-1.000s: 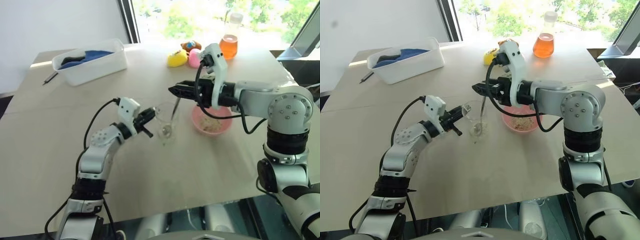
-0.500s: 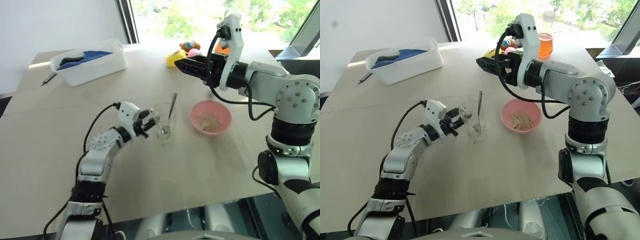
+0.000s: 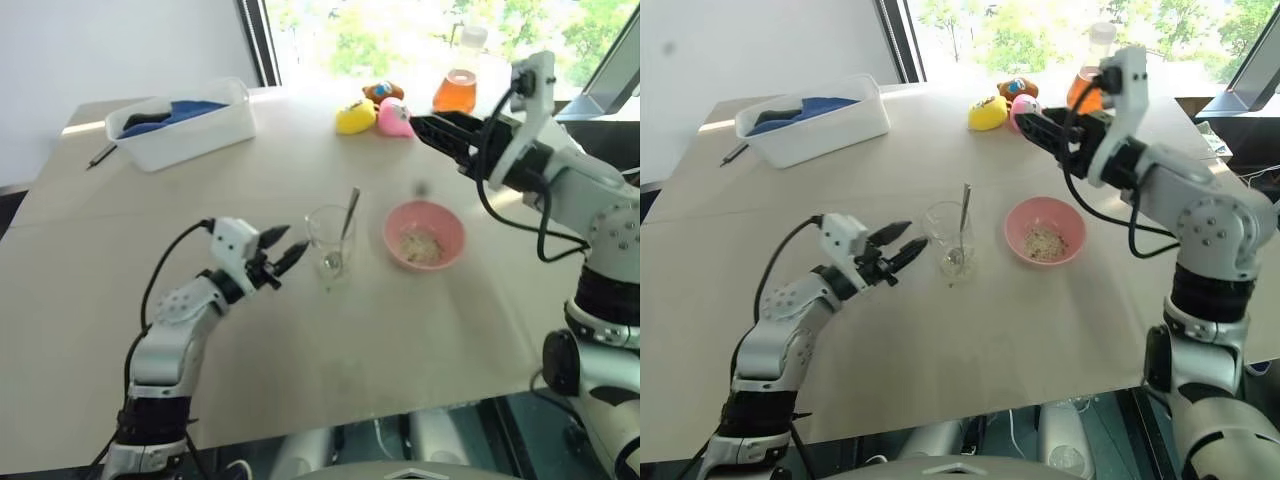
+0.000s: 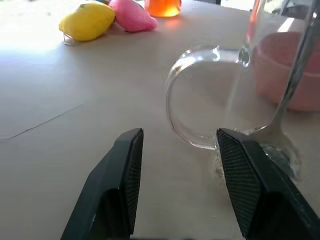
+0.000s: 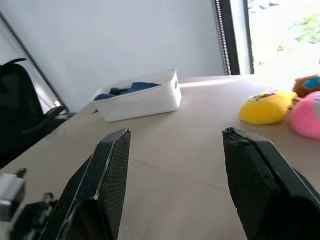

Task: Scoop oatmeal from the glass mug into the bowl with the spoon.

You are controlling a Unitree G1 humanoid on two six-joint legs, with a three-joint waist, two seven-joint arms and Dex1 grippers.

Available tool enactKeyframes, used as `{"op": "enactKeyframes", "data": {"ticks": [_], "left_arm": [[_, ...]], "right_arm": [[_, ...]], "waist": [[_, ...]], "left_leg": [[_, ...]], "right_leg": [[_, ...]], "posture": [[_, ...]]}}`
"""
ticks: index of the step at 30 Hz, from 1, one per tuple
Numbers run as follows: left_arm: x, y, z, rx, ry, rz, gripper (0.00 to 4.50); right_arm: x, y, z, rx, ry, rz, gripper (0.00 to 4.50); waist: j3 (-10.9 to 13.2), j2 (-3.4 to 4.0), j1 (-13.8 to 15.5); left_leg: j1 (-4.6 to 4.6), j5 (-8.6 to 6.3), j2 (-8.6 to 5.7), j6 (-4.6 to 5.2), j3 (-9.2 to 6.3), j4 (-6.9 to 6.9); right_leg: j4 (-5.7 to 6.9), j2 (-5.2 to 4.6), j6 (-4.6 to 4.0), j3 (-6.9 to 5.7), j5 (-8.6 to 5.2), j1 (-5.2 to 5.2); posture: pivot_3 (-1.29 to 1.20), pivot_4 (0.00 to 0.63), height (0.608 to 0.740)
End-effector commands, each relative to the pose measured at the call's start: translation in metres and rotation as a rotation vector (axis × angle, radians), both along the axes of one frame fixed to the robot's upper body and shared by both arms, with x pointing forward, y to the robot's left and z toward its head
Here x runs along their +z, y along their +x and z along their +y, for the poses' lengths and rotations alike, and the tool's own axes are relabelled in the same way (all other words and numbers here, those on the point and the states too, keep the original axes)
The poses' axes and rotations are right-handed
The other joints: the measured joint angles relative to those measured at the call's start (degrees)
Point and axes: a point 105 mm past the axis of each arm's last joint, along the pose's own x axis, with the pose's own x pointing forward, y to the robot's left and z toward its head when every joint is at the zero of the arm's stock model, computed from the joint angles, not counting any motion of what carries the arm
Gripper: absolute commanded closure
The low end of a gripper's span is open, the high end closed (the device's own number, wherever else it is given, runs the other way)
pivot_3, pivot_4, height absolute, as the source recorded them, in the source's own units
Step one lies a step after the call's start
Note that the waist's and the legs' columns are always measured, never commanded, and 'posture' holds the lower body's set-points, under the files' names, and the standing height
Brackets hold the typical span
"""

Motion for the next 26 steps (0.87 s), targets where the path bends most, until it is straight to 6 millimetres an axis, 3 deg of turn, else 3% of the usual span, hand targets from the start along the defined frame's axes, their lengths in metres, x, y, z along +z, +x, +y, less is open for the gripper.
{"op": "enactKeyframes", "data": {"ticks": [1,3,6,9,11,14,18,26], "left_arm": [[0.015,-0.016,0.003,0.015,-0.018,-0.061,2.06],[0.014,-0.027,0.006,0.025,-0.019,-0.054,2.06],[0.015,-0.048,0.011,0.046,-0.04,-0.034,1.22],[0.004,-0.066,0.011,0.057,-0.025,0.018,0.0],[-0.023,-0.081,0.015,0.089,0.036,0.082,0.0],[-0.055,-0.098,0.016,0.127,0.105,0.153,0.0],[-0.061,-0.103,0.016,0.177,0.12,0.155,0.0],[-0.066,-0.104,0.015,0.198,0.126,0.158,0.0]], "right_arm": [[0.007,-0.017,-0.026,-0.031,0.06,-0.128,1.56],[-0.019,-0.026,-0.051,-0.069,0.02,-0.124,1.56],[-0.062,-0.046,-0.078,-0.079,-0.1,-0.062,1.56],[-0.093,-0.066,-0.086,-0.026,-0.184,-0.01,0.63],[-0.12,-0.079,-0.09,-0.002,-0.221,0.053,0.05],[-0.152,-0.092,-0.097,0.012,-0.285,0.103,0.05],[-0.166,-0.096,-0.104,-0.002,-0.333,0.095,0.05],[-0.181,-0.106,-0.1,0.083,-0.354,0.103,0.05]], "waist": [[0.0,0.01,0.0],[0.0,-0.04,0.1],[0.0,-0.02,1.0],[0.0,0.06,1.1],[0.0,0.13,1.2],[0.0,0.13,1.4],[0.0,0.09,2.1],[0.0,0.08,2.9]], "left_leg": [[0.0,0.0,-0.01,0.0,0.05,-0.02],[0.01,0.0,0.0,0.0,0.06,-0.02],[0.03,-0.01,0.02,0.01,0.03,-0.07],[0.26,-0.01,0.03,0.02,0.3,-0.08],[0.89,-0.03,0.1,0.04,0.33,-0.2],[2.03,-0.32,0.22,0.47,0.37,-0.64],[2.08,-0.33,0.19,0.51,0.32,-0.67],[1.84,-0.21,0.2,0.28,0.24,-0.72]], "right_leg": [[0.01,0.0,0.0,0.04,0.0,-0.02],[0.02,0.02,0.0,0.06,0.0,-0.02],[-0.06,0.03,0.0,0.02,0.0,0.04],[0.03,0.03,0.01,0.25,0.0,0.13],[-0.06,0.06,0.01,0.28,-0.01,0.75],[-0.55,0.08,0.03,0.26,-0.05,1.89],[-0.87,0.13,0.1,0.16,-0.01,2.09],[-1.06,0.12,0.12,0.1,0.02,1.93]], "posture": [[0.0,0.15,0.74],[0.0,0.15,0.74],[0.0,0.15,0.74],[0.0,0.15,0.74],[0.0,0.15,0.74],[0.0,0.15,0.74],[0.0,0.15,0.74],[0.0,0.15,0.74]]}}
